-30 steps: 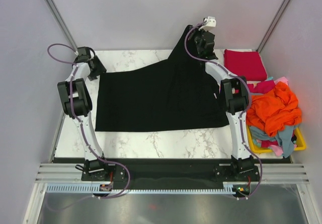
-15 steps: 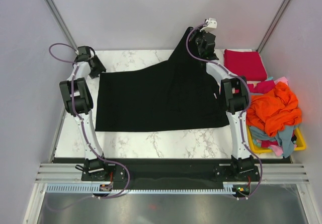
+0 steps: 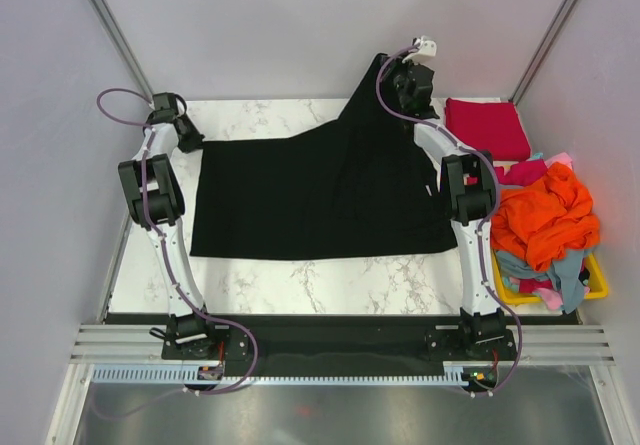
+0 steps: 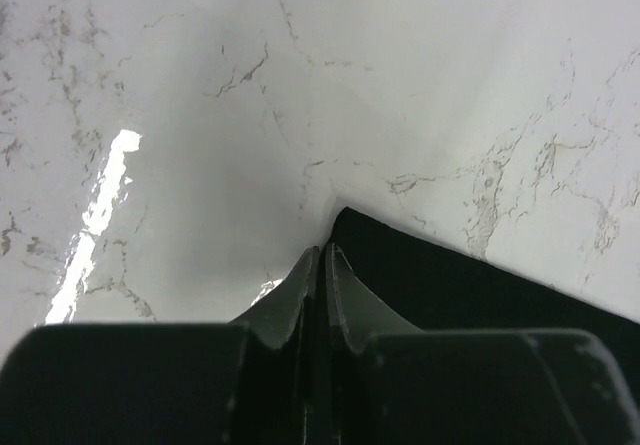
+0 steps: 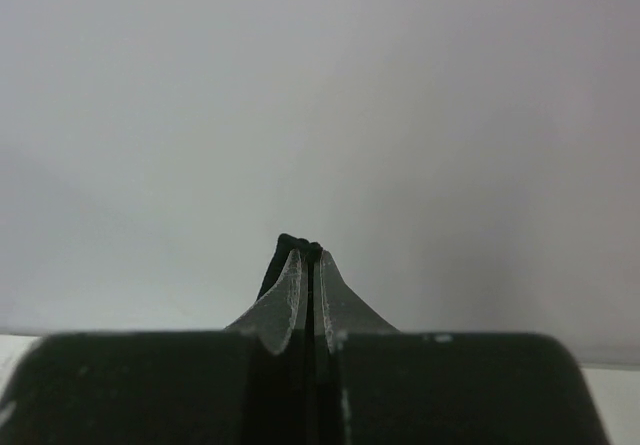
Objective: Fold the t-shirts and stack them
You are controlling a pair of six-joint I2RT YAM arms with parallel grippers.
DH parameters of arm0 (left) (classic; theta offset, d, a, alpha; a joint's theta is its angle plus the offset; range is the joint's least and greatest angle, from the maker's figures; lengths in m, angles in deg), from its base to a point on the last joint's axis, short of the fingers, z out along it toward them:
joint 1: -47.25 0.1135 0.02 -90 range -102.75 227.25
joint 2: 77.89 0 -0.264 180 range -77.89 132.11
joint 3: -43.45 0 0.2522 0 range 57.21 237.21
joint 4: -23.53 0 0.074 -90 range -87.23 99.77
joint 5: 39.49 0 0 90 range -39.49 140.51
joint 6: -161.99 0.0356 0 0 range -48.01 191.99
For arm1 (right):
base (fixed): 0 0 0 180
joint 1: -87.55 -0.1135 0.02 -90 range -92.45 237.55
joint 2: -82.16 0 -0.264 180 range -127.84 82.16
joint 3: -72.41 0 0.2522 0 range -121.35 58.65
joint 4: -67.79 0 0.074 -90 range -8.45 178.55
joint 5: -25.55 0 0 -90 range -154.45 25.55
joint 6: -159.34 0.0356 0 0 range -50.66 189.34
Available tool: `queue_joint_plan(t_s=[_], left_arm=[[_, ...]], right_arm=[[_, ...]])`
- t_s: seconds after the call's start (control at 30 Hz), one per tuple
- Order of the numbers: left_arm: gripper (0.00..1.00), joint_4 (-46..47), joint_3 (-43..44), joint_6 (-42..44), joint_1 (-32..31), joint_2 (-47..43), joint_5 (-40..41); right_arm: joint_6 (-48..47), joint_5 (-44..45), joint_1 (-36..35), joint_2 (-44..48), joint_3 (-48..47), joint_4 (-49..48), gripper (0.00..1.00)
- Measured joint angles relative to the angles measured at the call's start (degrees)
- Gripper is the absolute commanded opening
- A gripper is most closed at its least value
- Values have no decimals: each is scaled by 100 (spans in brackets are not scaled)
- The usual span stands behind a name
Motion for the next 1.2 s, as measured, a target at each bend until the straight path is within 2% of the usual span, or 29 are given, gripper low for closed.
queue_joint_plan(t_s=[0.07,0.13,0.2,0.33,0.6,0.67,0.77,0.87,0.9,0.97,1.2], left_arm=[[27,-20,52,2,2,26,-15],[59,-24,98,-11,0,35,-118],[61,-24,219,-35,-4,57,-166],[53,-13,334,-35,-9,140,-247],[44,13,343,-37,2,199,-426],[36,17,343,-35,-7,201,-452],[33,9,343,-33,-22,214,-461],[20,0,343,-33,-37,216,-461],[11,-9,343,-35,-42,219,-461],[2,-9,343,-28,-44,234,-461],[2,24,343,-33,-46,251,-518]], right_arm=[[35,-107,0,-103,-96,-4,0],[72,-199,-2,-227,-181,4,0],[98,-271,0,-315,-201,31,0],[133,-330,4,-402,-208,94,0],[221,-372,20,-424,-208,92,0],[240,-374,31,-424,-208,94,0],[260,-374,52,-424,-208,92,0],[280,-382,70,-424,-208,92,0],[284,-391,76,-424,-208,92,0],[299,-409,81,-424,-208,92,0],[389,-645,85,-535,-356,87,0]])
